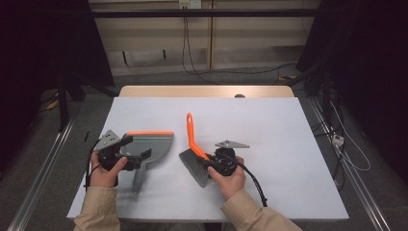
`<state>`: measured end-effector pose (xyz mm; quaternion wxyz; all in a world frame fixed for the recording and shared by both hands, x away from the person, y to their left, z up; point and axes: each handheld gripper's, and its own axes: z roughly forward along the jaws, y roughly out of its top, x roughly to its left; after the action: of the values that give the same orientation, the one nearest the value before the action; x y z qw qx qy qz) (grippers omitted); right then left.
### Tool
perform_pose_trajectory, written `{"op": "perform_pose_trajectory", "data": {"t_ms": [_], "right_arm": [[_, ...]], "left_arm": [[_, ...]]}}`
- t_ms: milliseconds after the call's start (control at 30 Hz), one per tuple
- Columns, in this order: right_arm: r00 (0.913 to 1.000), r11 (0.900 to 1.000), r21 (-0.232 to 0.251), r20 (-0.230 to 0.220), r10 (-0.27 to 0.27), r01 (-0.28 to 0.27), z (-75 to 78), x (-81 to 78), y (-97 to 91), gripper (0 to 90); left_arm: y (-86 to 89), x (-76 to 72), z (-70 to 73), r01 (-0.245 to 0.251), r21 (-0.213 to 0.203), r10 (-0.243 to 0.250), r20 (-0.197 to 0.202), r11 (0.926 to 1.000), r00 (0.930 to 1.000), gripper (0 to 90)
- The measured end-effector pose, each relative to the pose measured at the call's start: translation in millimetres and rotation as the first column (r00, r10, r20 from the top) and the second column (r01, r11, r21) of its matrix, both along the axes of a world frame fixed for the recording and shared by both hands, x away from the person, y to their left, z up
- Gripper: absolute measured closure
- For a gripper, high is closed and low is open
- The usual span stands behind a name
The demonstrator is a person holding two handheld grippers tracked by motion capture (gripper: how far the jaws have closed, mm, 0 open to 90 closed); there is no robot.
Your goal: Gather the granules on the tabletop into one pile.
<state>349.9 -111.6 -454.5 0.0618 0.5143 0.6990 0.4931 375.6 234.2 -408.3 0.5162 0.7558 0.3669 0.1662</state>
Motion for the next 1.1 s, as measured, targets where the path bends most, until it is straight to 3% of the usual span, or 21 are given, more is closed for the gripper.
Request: {"op": "perform_pose_trajectory", "data": {"t_ms": [533,1100], "right_arm": [[0.9991,0.9992,0.0,-0.012,-0.04,0.04,0.5,-1.8,-28.6,69.3],[0.998,0.9981,0.009,-0.014,-0.061,0.061,0.8,-3.9,-36.7,69.5]], "left_arm": [[-3.2,-0.1,-0.8,0.009,0.005,-0.009,-0.002,0.9999,1.0,5.8],[-3.9,0.3,-1.0,0.014,0.01,-0.014,-0.002,0.9998,0.9999,5.8]]}}
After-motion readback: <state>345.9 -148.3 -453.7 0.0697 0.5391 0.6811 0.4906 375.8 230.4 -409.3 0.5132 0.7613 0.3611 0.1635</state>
